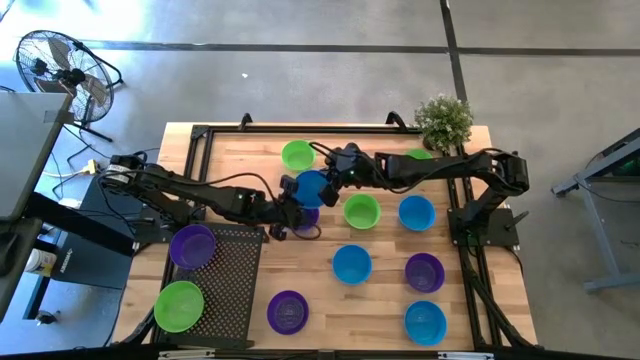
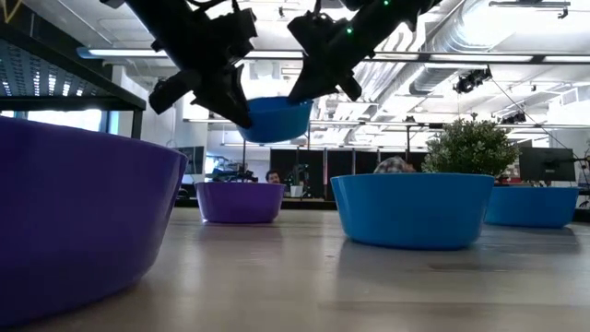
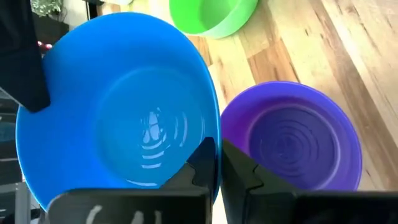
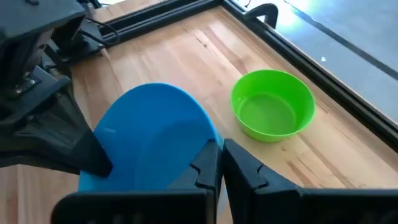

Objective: Pick & Place Mini bowls
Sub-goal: Put the blue bowl on the shelf

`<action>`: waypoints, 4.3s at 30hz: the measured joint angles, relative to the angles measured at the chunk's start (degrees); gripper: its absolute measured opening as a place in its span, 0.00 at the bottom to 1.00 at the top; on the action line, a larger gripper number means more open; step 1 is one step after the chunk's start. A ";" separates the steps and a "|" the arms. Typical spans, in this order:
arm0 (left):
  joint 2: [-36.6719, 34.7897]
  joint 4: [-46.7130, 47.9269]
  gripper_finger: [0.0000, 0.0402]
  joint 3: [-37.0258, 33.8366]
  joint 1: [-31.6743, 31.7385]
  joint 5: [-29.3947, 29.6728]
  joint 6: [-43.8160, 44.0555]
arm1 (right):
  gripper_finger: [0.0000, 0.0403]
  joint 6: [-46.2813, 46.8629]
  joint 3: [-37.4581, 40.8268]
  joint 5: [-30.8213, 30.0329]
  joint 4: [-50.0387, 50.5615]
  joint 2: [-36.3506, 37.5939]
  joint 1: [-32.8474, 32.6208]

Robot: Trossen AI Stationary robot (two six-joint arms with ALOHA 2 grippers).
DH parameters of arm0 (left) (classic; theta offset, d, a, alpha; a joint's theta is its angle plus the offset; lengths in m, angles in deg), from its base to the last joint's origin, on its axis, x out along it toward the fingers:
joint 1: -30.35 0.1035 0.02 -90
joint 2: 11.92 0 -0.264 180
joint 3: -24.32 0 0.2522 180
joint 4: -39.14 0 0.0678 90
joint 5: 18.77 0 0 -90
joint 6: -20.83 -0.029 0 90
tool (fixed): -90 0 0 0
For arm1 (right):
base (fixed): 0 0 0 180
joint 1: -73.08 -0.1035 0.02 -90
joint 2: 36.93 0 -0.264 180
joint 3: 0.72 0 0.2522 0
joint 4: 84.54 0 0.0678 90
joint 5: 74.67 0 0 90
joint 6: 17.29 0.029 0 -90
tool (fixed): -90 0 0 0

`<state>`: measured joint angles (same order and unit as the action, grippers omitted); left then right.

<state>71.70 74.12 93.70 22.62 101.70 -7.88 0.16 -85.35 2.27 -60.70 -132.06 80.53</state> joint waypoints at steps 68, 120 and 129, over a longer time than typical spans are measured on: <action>-17.99 26.45 0.00 9.38 -29.94 -10.27 35.20 | 0.01 -20.43 50.42 -2.64 -49.77 30.32 -4.12; 1.59 54.69 0.00 29.14 -46.39 -12.12 62.48 | 0.02 -20.43 50.38 -2.66 -49.58 30.27 -4.10; 4.13 52.18 0.00 29.11 -47.47 -13.80 62.98 | 0.01 -20.43 50.38 -2.65 -49.58 30.27 -4.09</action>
<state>75.82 126.30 122.81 -24.85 87.91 55.10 -20.27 -34.97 -0.38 -110.27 -101.79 76.43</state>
